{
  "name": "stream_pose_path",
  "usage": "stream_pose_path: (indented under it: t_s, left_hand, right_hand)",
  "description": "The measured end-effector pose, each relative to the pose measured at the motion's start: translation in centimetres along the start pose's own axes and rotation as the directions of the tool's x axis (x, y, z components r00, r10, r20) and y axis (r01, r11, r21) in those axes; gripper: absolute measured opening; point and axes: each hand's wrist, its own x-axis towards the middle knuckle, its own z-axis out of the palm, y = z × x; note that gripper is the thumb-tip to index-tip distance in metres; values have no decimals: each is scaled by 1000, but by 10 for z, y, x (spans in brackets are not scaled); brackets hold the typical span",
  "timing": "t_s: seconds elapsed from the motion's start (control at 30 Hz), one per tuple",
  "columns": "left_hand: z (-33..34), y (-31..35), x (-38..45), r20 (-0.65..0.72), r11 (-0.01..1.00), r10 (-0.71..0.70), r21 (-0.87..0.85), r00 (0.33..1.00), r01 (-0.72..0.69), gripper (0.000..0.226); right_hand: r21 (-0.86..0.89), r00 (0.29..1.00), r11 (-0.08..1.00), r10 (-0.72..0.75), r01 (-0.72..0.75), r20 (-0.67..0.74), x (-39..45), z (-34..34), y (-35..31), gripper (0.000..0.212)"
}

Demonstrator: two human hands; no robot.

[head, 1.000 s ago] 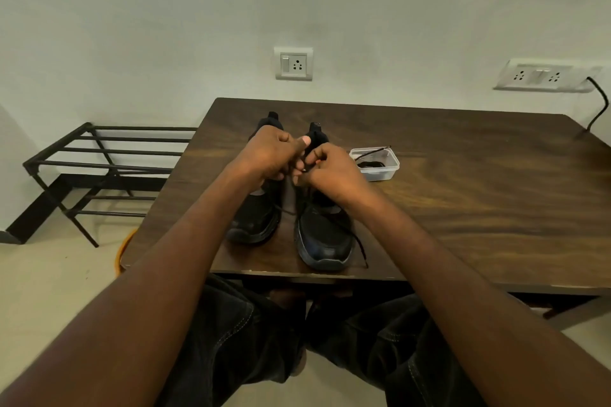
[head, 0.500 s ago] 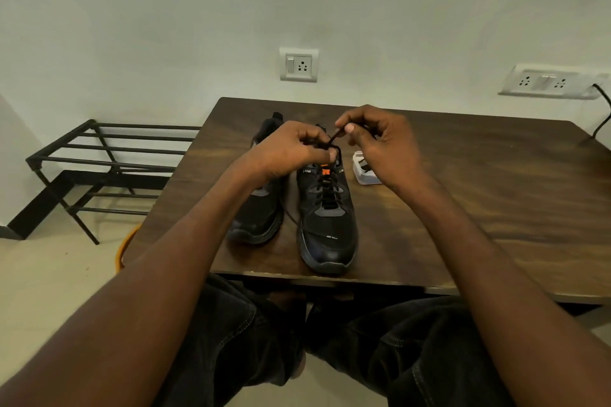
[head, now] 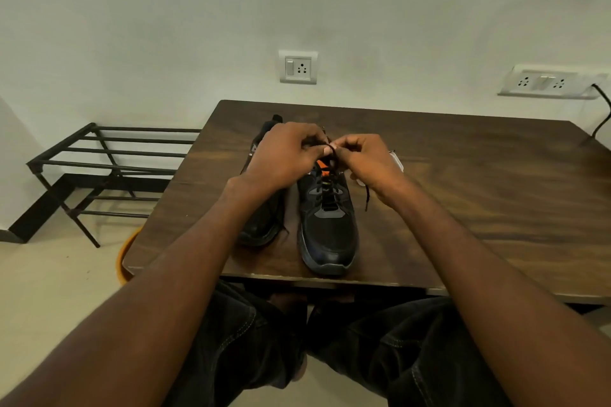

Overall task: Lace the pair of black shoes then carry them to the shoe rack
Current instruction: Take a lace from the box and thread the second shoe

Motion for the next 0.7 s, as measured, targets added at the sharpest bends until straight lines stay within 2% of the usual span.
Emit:
stream_pose_path:
  t_s: [0.03, 0.07, 0.13, 0.17, 0.23, 0.3, 0.4, 0.47, 0.57, 0.63, 0.7]
  left_hand:
    - [0, 1, 2, 14, 986, -88, -138, 996, 89, 10]
    - [0, 3, 3, 64, 930, -200, -300, 978, 210, 12]
    - [-2, 4, 4, 204, 723, -393, -534, 897, 438, 21]
    - [-3, 3, 4, 254, 639, -439, -586, 862, 498, 23]
    - [-3, -1, 3, 337, 514, -453, -658, 826, 550, 18]
    - [-2, -4, 5, 394, 433, -434, -697, 810, 571, 22]
    - [-1, -2, 6, 394, 425, -432, -705, 812, 568, 24]
    - [-1, -3, 4, 364, 427, -438, -720, 822, 546, 20]
    - [-2, -4, 3, 353, 462, -429, -705, 832, 538, 38]
    - [-4, -2, 1, 351, 492, -420, -687, 837, 535, 38]
    - [-5, 2, 0, 346, 538, -409, -655, 844, 530, 36]
  right_hand:
    - [-70, 997, 996, -52, 48, -55, 2, 1, 1, 12]
    - [-127, 989, 988, -105, 91, -106, 2, 2, 2, 12]
    - [-146, 974, 979, -164, 142, -156, 2, 3, 0, 24]
    - [-118, 975, 981, -170, 154, -144, 0, 2, -1, 30]
    - [-98, 969, 975, -210, 198, -134, -5, 4, -5, 26]
    - [-151, 946, 956, -275, 250, -173, -9, 9, -5, 23]
    - [-155, 952, 963, -247, 221, -179, -10, 9, -9, 16]
    - [-73, 973, 982, -184, 175, -141, -12, 3, -15, 36]
    - [82, 983, 995, -46, 62, -179, -18, -9, -22, 55]
    - [-4, 963, 1000, -12, 12, -268, -18, -21, -18, 56]
    - [-135, 977, 990, -54, 26, -208, -20, -30, -14, 43]
